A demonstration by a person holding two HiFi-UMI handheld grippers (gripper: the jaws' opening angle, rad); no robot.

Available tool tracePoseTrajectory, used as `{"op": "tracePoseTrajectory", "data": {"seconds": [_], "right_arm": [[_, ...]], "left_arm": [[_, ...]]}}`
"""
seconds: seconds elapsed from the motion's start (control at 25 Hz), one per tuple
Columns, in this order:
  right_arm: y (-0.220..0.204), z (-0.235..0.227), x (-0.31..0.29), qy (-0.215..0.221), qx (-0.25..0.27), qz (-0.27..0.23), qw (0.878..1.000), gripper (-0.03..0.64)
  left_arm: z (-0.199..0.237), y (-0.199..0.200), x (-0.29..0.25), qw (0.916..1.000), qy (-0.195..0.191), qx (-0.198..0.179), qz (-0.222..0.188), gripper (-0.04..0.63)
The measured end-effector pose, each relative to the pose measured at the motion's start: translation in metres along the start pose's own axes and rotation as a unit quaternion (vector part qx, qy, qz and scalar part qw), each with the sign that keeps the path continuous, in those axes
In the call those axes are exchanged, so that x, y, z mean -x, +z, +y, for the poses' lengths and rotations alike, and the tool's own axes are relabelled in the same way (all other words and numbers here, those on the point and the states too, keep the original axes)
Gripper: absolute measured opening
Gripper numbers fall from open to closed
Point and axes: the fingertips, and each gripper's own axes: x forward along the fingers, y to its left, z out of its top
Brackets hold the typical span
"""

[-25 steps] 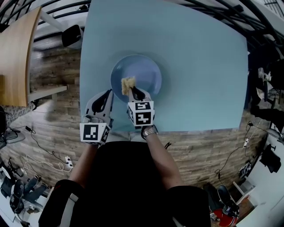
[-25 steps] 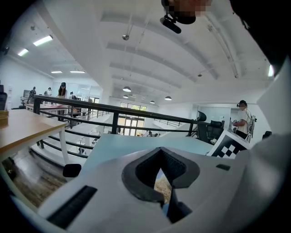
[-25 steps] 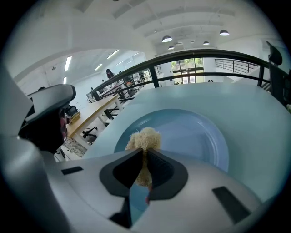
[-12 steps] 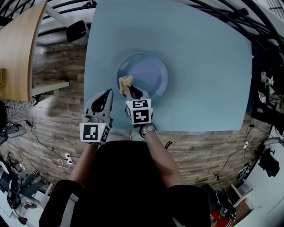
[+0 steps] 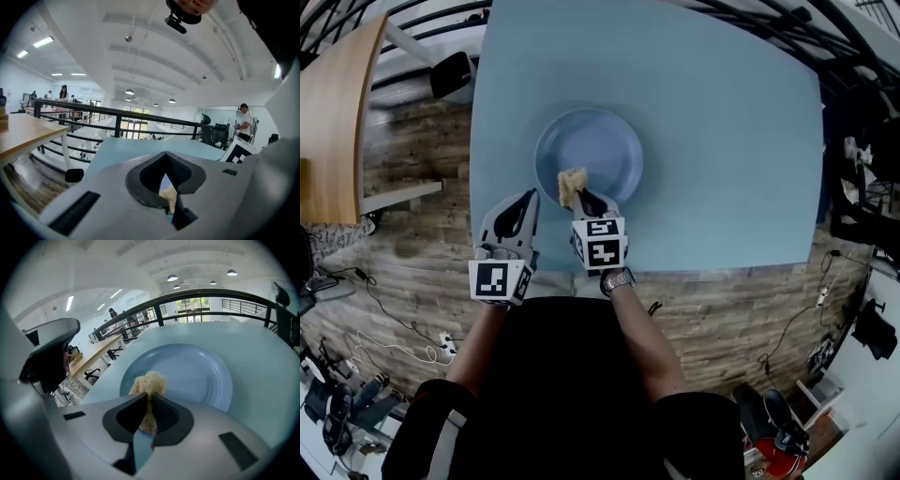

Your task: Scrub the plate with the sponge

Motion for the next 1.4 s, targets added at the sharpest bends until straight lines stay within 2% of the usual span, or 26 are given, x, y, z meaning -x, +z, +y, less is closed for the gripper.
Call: {"op": "tracePoseTrajectory", "data": {"seconds": [0.36,0.72,1.2,1.4], "right_arm": [[-0.008,-0.043,0.021,-0.037,-0.025,-0.007,0.999,0.037],[-0.002,-0.084,0.030,-0.065,-0.030,-0.011,0.997,0.037],[0.020,-0.104,0.032,-0.080,-0.013,-0.022,0.996,0.037],[0.038,-0.110,0.045,-0.086,-0.015,-0.052,0.995,0.037]], "left_arm": [[-0.023,0.003,-0.009,0.9997,-0.023,-0.005,-0.003,0.002],[-0.035,0.001,-0.020,0.9996,-0.027,-0.009,0.000,0.002],[-0.038,0.005,-0.038,0.9993,-0.034,-0.014,0.002,0.002],[-0.045,0.010,-0.042,0.9991,-0.038,-0.016,0.002,0.002]]}}
